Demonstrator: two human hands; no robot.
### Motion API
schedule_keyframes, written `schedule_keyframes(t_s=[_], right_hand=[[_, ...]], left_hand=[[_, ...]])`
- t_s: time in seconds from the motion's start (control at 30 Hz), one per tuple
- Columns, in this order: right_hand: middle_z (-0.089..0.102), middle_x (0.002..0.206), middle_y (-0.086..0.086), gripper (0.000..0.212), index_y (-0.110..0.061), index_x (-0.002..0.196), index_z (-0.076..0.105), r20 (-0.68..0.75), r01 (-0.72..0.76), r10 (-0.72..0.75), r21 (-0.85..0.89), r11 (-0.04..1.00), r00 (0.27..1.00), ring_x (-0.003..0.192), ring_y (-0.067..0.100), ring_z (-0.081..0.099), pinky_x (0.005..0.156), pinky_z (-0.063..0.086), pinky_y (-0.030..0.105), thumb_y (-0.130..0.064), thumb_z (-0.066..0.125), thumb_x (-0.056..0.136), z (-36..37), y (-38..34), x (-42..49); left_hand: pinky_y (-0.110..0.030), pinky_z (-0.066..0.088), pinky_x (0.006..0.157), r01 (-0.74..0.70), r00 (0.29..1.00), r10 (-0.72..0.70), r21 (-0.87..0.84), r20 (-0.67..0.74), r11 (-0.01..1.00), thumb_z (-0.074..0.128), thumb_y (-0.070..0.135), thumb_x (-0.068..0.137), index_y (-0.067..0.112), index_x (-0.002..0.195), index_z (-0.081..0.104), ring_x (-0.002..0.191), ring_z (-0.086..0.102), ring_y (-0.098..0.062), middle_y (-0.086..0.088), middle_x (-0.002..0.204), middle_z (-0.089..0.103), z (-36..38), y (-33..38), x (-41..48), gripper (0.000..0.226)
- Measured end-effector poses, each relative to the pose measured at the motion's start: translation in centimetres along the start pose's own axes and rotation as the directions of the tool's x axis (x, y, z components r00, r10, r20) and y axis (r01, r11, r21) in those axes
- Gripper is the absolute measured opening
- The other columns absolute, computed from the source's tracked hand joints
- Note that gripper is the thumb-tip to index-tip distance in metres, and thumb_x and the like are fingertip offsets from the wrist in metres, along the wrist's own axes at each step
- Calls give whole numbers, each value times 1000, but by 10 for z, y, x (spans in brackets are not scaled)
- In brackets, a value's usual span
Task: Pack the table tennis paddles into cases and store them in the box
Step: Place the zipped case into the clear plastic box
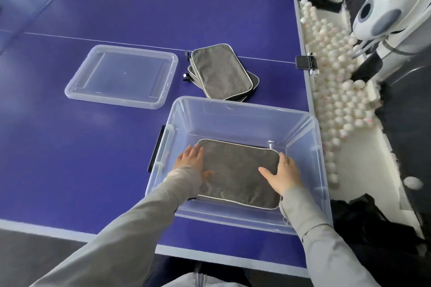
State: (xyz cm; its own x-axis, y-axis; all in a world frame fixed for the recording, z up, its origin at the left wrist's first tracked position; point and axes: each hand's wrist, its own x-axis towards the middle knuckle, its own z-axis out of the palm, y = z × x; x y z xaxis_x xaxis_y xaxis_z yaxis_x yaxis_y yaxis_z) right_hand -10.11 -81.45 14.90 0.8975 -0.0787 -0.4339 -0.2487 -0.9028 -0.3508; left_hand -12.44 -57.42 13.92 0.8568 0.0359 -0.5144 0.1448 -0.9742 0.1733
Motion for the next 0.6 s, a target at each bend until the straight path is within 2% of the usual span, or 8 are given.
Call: schedule_keyframes(t_s=[0.17,0.33,0.47,0.6], right_hand=[[30,150,15,75,-3,146,22,-81,199,-199,-3,980,977,139,28,25,112,21,37,-42,55,91,-15,-36,-13],[24,153,13,73,-5,148,19,-22,372,-372,-27,928,928,141,28,21,113,18,37,-40,53,92,-10,-104,-29],[24,153,17,71,-2,147,21,6,550,-551,-39,834,835,141,30,21,114,17,37,-33,55,93,16,-177,-59],[30,150,16,65,-3,145,28,22,739,-742,-115,664,670,140,30,23,115,18,38,-32,54,93,71,-248,-113]], left_hand=[[-36,0,119,-41,986,53,74,-160,996,42,52,92,15,150,6,147,-2,-18,-1,159,3,-27,-2,-25,77],[-34,3,117,-53,920,44,-13,-389,998,43,50,93,17,149,17,146,9,-16,1,157,17,-47,-41,-66,69],[-34,5,117,46,863,-132,-185,-488,982,43,48,94,19,148,22,145,12,-18,1,157,18,-45,-101,-111,66],[-33,11,117,238,830,-369,-333,-419,912,43,49,94,17,149,20,145,13,-19,1,158,14,-9,-182,-166,67]])
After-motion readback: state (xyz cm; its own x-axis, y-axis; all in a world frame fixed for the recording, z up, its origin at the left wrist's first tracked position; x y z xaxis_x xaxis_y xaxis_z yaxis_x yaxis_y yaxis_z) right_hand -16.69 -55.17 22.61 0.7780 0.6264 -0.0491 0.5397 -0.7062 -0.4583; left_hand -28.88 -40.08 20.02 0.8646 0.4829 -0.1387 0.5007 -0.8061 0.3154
